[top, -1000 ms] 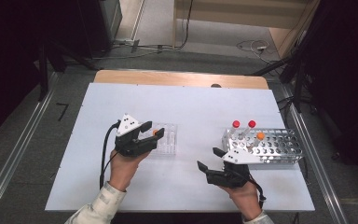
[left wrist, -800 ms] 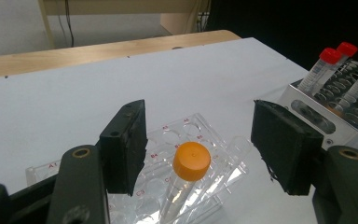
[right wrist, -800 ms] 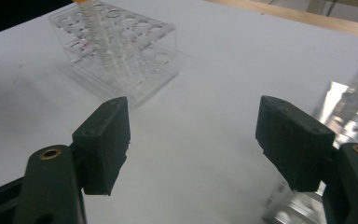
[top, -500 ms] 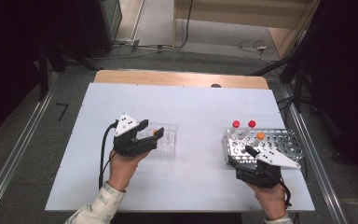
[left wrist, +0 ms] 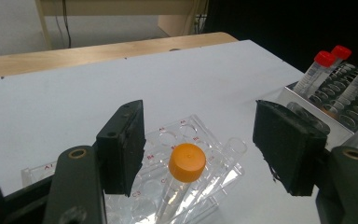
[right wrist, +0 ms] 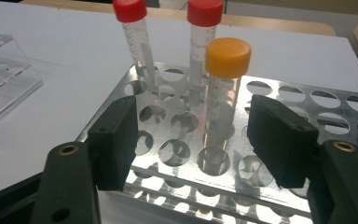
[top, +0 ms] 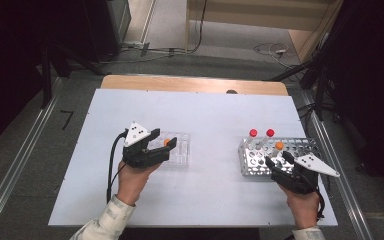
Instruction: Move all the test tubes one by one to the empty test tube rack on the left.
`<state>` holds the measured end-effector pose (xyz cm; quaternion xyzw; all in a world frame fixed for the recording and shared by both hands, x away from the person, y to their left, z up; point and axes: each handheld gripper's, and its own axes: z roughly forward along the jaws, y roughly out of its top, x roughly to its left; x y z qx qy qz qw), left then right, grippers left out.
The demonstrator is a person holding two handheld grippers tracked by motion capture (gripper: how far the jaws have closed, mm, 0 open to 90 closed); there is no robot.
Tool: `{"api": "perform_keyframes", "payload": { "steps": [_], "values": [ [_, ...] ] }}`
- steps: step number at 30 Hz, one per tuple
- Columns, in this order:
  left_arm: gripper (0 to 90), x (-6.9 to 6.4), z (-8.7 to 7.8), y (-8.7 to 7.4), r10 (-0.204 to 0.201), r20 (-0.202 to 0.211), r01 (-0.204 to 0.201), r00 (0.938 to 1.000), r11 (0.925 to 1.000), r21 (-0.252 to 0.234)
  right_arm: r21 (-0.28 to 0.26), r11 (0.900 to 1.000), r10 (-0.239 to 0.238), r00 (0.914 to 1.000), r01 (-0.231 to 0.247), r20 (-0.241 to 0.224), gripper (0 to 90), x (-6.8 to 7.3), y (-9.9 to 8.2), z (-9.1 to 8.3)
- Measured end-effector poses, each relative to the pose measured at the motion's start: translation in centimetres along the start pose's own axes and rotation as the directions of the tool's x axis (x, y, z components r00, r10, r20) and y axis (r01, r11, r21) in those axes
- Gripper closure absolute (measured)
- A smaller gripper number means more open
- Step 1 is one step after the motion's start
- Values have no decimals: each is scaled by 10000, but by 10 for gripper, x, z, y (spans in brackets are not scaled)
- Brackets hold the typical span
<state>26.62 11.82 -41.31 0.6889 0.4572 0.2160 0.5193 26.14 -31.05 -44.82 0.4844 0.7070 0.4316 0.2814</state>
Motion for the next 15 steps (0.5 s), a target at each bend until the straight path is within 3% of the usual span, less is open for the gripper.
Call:
{"api": "perform_keyframes", "payload": {
  "steps": [15],
  "values": [
    [346,-3,1,0,49,92,-49,9999,10000,15,-77,9999,91,9985,-87,534,597,-8,1,19]
  ]
}}
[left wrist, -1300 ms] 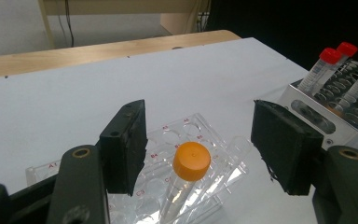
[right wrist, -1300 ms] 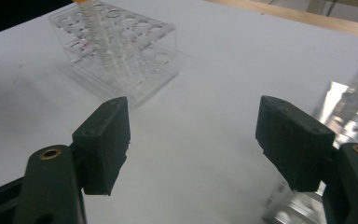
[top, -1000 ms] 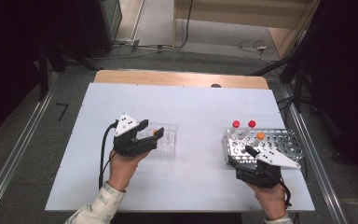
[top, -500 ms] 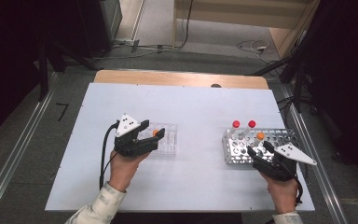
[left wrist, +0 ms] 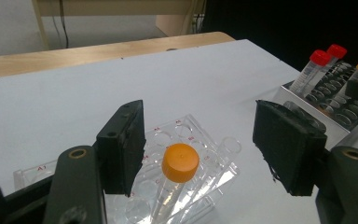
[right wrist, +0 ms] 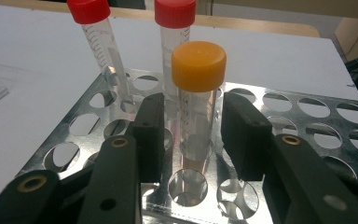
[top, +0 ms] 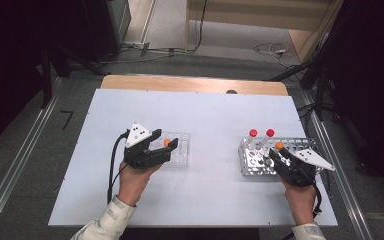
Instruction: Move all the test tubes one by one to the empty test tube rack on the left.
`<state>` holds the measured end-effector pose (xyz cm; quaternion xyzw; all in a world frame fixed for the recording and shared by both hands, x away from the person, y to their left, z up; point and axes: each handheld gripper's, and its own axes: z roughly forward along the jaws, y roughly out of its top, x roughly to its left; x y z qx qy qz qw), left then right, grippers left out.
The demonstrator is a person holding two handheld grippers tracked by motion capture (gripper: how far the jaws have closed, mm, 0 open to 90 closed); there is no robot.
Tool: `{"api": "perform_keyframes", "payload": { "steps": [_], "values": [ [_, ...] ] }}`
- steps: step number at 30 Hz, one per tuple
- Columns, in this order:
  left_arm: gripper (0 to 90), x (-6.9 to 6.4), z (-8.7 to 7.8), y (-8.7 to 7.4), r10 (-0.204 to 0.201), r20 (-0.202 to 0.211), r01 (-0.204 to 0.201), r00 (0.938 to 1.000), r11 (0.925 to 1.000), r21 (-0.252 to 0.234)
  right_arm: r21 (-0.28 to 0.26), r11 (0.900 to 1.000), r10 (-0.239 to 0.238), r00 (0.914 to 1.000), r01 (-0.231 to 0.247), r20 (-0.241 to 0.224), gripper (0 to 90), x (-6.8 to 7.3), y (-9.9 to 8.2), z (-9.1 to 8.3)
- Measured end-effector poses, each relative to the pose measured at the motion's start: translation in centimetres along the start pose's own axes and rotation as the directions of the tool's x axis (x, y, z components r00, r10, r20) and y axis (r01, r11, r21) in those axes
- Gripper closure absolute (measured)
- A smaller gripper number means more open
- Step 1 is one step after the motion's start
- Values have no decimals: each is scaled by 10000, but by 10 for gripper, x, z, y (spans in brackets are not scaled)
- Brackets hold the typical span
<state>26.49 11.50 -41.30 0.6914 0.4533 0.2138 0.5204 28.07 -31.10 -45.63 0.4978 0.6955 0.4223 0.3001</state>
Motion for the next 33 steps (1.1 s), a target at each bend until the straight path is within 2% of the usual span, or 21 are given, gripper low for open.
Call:
{"api": "perform_keyframes", "payload": {
  "steps": [4,9,17,23,28,33],
  "values": [
    [346,0,0,0,14,21,-14,10000,10000,-5,64,10000,-37,9999,36,149,705,-1,-1,2],
    [326,0,0,1,-6,-7,6,10000,10000,4,-129,9999,-16,9999,17,114,708,-2,2,-3],
    [300,-1,-1,2,-20,-49,20,10000,10000,-13,-902,9958,131,9999,-127,40,709,-1,21,-23],
    [270,-1,-1,3,-13,-134,13,9999,10000,14,-1241,9920,213,9997,-224,-100,710,-2,32,-37],
    [257,-1,-2,3,-10,-135,10,9999,10000,1,-1434,9896,60,9992,-115,-392,710,6,41,-46],
    [258,-2,-3,4,-1,-113,1,9999,10000,-5,-1403,9901,-184,9963,65,-835,710,20,44,-46]
  ]
}}
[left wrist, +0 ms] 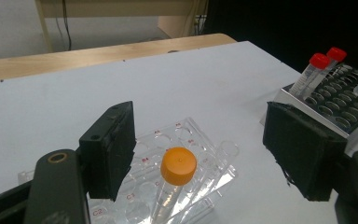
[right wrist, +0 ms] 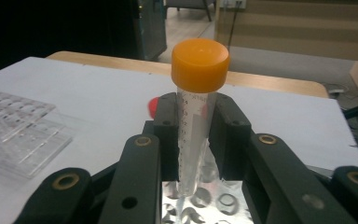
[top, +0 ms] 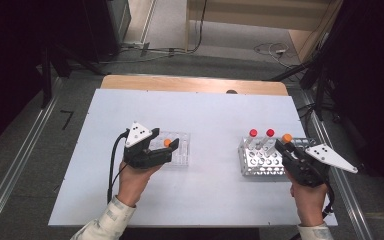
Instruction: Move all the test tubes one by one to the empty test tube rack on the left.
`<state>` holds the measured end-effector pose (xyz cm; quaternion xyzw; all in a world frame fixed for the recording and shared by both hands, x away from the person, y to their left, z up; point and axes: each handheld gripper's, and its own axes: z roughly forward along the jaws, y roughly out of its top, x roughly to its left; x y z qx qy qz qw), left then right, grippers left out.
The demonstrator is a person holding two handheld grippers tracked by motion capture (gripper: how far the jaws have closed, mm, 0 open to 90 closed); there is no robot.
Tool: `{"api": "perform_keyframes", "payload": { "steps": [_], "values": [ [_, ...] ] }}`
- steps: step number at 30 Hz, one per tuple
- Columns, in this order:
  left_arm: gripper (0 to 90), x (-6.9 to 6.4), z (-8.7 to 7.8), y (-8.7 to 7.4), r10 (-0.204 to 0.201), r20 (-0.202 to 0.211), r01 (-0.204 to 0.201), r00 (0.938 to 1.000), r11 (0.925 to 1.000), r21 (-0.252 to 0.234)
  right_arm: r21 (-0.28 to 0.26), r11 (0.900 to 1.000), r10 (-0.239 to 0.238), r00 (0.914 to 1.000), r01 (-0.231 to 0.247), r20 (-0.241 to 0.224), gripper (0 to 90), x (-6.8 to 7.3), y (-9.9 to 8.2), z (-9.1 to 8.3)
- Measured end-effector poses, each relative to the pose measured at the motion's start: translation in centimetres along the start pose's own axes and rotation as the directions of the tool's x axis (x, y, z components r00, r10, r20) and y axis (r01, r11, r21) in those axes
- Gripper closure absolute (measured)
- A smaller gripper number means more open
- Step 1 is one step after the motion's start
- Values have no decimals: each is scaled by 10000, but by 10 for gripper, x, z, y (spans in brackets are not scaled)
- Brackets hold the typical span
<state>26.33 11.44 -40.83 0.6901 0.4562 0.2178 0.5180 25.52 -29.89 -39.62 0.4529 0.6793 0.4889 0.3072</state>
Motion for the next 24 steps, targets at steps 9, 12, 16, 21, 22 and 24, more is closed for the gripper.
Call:
{"api": "perform_keyframes", "payload": {
  "steps": [9,12,16,21,22,24],
  "values": [
    [264,-1,0,0,-7,83,7,10000,10000,15,279,9983,-482,9946,510,-920,710,34,-2,18],
    [264,-1,0,0,15,102,-15,9999,10000,-2,333,9975,-569,9904,616,-1259,710,46,-1,25],
    [265,-2,-1,0,24,131,-23,9999,10000,-16,438,9955,-753,9827,838,-1693,710,64,-2,34],
    [265,-4,-2,0,88,215,-88,9997,10000,-33,637,9917,-944,9698,1113,-2251,710,86,-6,46],
    [265,-5,-2,0,90,235,-89,9997,10000,-43,680,9904,-1017,9669,1206,-2340,710,91,-6,48],
    [265,-6,-2,0,124,283,-123,9995,9999,-35,757,9887,-1061,9608,1293,-2560,710,101,-8,52]
  ]
}}
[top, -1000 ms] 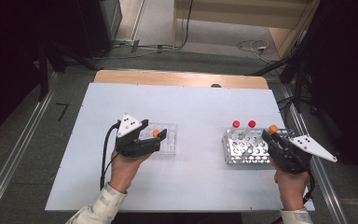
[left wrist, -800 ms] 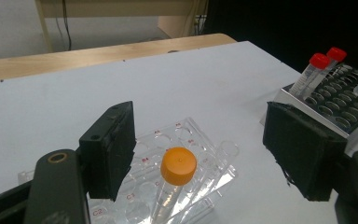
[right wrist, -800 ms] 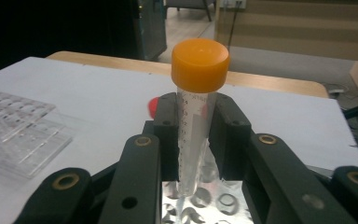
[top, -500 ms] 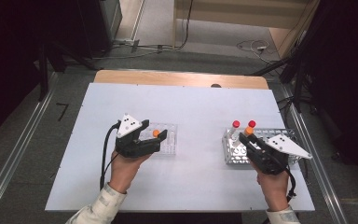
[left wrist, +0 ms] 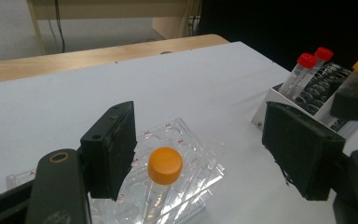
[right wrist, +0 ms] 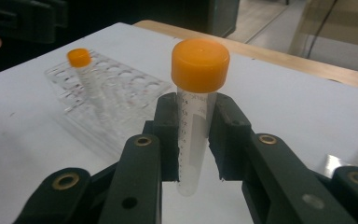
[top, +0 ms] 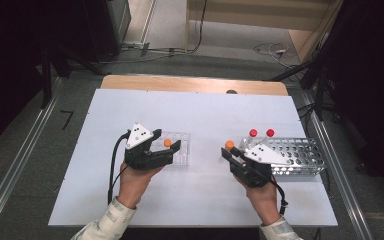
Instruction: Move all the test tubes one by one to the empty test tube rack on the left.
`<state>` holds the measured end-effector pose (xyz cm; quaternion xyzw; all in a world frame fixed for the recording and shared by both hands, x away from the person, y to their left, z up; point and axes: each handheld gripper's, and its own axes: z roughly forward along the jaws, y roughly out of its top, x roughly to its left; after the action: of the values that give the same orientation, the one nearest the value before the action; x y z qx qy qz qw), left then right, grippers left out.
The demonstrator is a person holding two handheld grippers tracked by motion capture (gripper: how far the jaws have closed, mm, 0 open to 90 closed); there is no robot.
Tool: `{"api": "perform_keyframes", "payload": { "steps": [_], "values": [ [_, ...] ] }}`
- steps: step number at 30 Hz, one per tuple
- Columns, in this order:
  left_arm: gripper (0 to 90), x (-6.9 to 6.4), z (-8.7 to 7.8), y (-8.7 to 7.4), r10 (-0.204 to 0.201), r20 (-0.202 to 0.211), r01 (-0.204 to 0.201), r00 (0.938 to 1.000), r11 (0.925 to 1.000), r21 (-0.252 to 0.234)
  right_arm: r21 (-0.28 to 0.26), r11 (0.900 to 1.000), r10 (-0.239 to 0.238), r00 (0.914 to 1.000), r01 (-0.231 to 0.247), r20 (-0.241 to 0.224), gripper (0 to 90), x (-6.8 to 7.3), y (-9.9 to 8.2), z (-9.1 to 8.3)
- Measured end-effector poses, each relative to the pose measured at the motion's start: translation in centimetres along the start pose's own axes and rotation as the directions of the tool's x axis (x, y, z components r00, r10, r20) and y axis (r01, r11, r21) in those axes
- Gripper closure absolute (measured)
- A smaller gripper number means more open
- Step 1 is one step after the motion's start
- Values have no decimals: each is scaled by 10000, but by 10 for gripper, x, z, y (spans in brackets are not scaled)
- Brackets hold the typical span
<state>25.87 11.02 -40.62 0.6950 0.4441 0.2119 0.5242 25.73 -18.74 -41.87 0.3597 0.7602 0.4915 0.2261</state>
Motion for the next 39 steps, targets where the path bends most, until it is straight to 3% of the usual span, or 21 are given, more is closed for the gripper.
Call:
{"api": "perform_keyframes", "payload": {
  "steps": [11,17,23,29,35,39],
  "values": [
    [288,-12,2,-1,241,444,-246,9987,9996,99,374,9983,-408,9939,448,-1022,711,43,1,34],
    [341,-20,4,-3,412,1121,-443,9928,9987,251,568,9970,-445,9898,526,-1353,708,59,1,50],
    [435,-25,5,-4,583,1670,-650,9842,9973,351,746,9966,-221,9880,338,-1527,712,64,0,60],
    [499,-28,7,-6,744,1843,-855,9800,9949,530,682,9967,-328,9859,445,-1641,712,68,3,61],
    [650,-29,8,-7,889,1964,-1029,9765,9927,625,664,9964,-416,9852,533,-1665,712,70,5,61],
    [683,-28,7,-7,894,2042,-1045,9749,9924,646,635,9965,-426,9854,537,-1646,712,70,5,61]
  ]
}}
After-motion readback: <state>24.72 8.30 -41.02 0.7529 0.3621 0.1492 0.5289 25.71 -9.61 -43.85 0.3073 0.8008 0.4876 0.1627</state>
